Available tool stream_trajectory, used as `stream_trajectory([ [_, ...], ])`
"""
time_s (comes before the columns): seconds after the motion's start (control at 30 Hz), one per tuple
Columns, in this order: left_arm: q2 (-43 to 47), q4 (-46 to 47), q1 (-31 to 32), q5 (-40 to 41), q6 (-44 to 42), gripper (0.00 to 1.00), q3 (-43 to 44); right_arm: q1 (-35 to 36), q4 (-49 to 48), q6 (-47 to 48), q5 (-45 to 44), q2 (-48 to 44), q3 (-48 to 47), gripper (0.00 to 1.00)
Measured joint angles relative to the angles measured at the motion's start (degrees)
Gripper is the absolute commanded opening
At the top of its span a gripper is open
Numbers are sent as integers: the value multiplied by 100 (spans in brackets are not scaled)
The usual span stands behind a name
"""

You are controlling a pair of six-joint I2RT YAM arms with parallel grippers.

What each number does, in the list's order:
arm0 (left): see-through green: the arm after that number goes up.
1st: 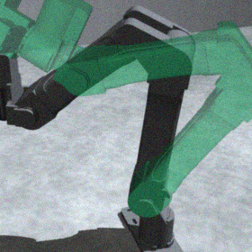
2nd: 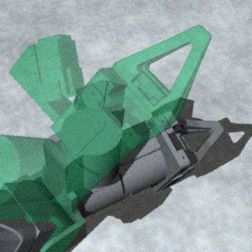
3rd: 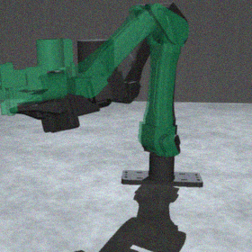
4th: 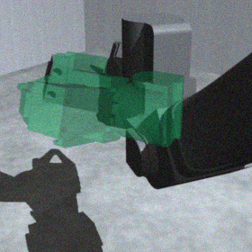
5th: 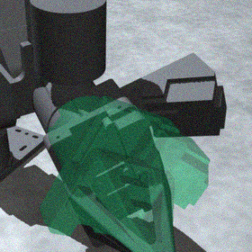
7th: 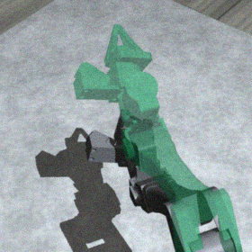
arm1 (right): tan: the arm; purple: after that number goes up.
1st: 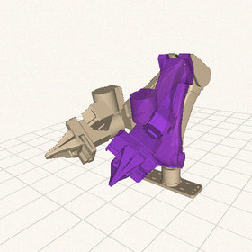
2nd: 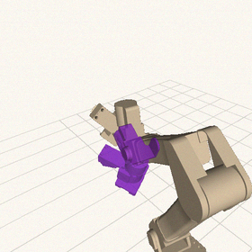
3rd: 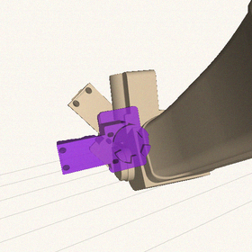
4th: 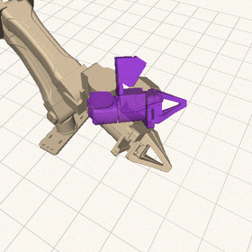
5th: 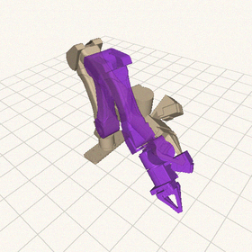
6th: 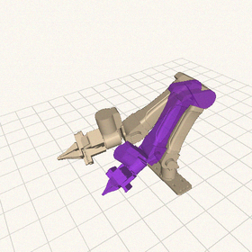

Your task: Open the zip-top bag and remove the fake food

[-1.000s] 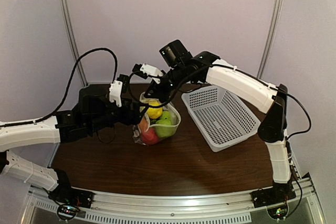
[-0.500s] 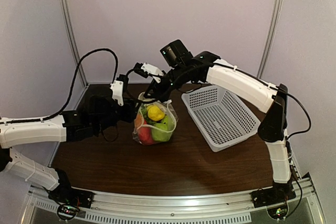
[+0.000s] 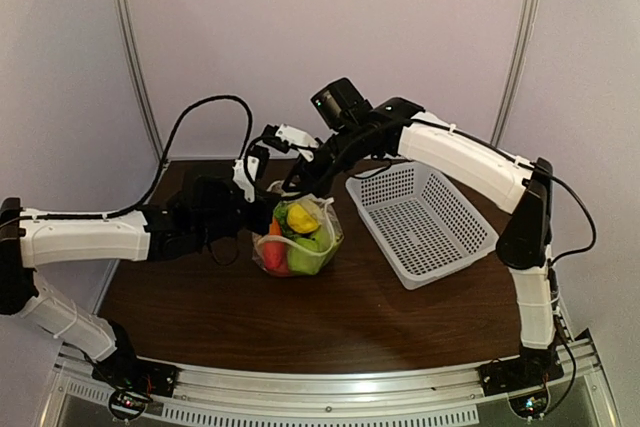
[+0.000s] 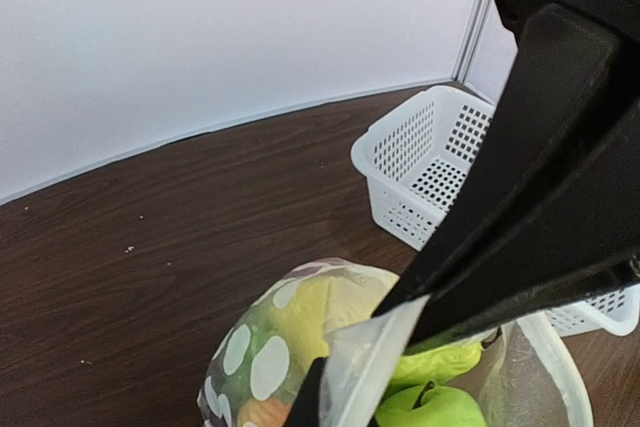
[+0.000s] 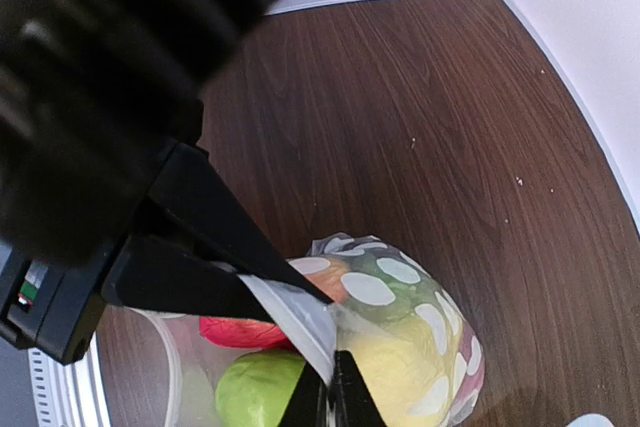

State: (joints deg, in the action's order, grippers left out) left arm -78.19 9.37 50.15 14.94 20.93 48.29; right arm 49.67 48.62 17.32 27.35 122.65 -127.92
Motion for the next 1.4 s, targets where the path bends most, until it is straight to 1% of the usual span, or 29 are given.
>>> stream_trajectory([
  [0.1, 0, -66, -31, -136, 15, 0, 122, -90, 240, 269, -35, -229, 103, 31],
  [0.13, 2, -122, -35, -197, 22, 0, 175, -120, 289, 376, -46, -387, 229, 35],
  [0.17, 4, -188, -35, -236, 28, 0, 216, -136, 339, 422, -59, -564, 363, 37],
  [0.27, 50, -387, -46, -457, 50, 0, 295, -184, 286, 767, -33, -1421, 1241, 32],
  [0.33, 94, -457, -52, -612, 70, 0, 293, -197, 236, 946, 28, -1978, 1829, 25],
  [0.43, 210, -409, -52, -789, 157, 0, 149, -109, 140, 1220, 157, -2371, 2393, 19],
  [0.57, 393, -372, -57, -1010, 404, 0, -118, 216, -48, 1421, 151, -2374, 3042, 16],
  [0.73, 520, -308, -57, -1469, 691, 0, -260, 815, -238, 1657, -153, -2361, 3407, 15],
  [0.83, 511, -367, -57, -1696, 761, 0, -262, 1095, -479, 1814, -391, -2363, 3563, 14],
  [0.97, 382, -765, -57, -1880, 787, 0, 31, 1172, -688, 1965, -632, -2363, 3757, 14],
  [1.2, 166, -1705, -61, -1978, 404, 0, 767, 1165, -1021, 2267, -1078, -2326, 3974, 14],
  [1.4, 70, -2131, -61, -2186, -188, 0, 970, 1228, -1182, 2474, -1392, -1928, 3967, 14],
])
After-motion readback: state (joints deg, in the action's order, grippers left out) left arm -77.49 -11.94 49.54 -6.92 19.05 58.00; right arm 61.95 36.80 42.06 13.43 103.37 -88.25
